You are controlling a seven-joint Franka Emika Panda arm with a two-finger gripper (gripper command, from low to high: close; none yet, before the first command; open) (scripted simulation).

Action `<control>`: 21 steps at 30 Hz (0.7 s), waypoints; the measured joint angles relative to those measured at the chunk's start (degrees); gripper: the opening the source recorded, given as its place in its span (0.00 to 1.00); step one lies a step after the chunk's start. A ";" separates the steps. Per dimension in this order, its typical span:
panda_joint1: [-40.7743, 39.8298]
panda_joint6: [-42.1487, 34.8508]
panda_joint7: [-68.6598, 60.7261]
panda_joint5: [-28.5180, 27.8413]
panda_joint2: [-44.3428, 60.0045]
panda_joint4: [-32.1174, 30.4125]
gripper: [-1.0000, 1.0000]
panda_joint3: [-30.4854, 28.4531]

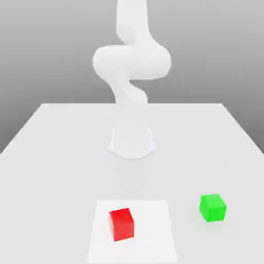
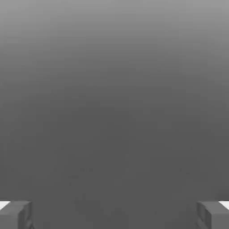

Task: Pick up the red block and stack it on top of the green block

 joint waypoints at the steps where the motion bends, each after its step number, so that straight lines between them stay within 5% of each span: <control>1: 0.28 1.18 -0.99 0.07 2.27 -0.99 0.50 -0.42; 21: 2.43 23.11 -19.13 1.52 43.99 -18.83 0.50 -5.30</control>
